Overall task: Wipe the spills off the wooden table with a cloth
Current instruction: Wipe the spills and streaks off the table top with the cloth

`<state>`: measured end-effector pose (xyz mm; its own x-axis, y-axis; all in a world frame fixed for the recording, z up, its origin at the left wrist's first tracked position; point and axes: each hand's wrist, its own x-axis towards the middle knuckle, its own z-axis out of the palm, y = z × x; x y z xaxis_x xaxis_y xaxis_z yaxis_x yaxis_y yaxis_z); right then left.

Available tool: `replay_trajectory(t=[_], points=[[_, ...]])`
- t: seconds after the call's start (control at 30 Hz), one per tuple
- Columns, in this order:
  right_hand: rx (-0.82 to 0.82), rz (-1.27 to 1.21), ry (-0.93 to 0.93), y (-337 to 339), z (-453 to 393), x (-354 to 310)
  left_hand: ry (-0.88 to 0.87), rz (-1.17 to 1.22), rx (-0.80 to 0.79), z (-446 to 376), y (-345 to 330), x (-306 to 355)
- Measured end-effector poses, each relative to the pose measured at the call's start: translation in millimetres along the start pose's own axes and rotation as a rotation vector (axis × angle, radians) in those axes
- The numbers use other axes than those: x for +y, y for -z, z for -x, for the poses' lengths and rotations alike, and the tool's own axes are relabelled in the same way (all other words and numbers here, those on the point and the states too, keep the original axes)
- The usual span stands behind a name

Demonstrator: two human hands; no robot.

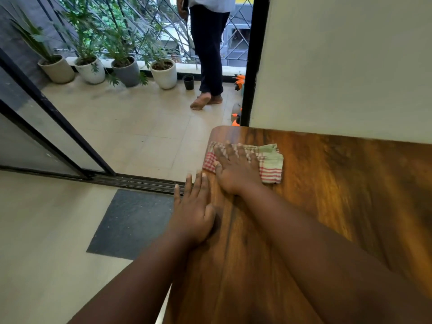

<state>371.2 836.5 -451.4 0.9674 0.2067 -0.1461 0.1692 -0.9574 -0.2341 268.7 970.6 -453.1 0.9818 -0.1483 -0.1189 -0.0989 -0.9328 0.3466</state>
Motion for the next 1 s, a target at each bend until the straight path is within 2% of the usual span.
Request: replay_trajectory(t=[0.13,0.27,0.53,0.67,0.73,0.8,1.0], points=[[-0.013,-0.013,0.005,-6,45,-11,0.000,0.046,0.068,7,9,5],[-0.021,-0.007,0.022,-17,96,-26,0.036,0.223,0.141,39,8,2],[-0.039,-0.044,0.067,-44,228,-77,0.172,0.424,0.113,132,-4,-26],[-0.066,-0.043,0.095,-62,308,-107,0.205,0.498,0.161,187,-10,-40],[-0.077,-0.046,0.099,-72,355,-122,0.237,0.475,0.160,222,-11,-50],[-0.060,-0.042,0.098,-82,399,-136,0.224,0.334,0.124,256,-10,-57],[-0.024,-0.028,0.097,-100,492,-169,-0.079,-0.015,-0.054,365,-13,-40]])
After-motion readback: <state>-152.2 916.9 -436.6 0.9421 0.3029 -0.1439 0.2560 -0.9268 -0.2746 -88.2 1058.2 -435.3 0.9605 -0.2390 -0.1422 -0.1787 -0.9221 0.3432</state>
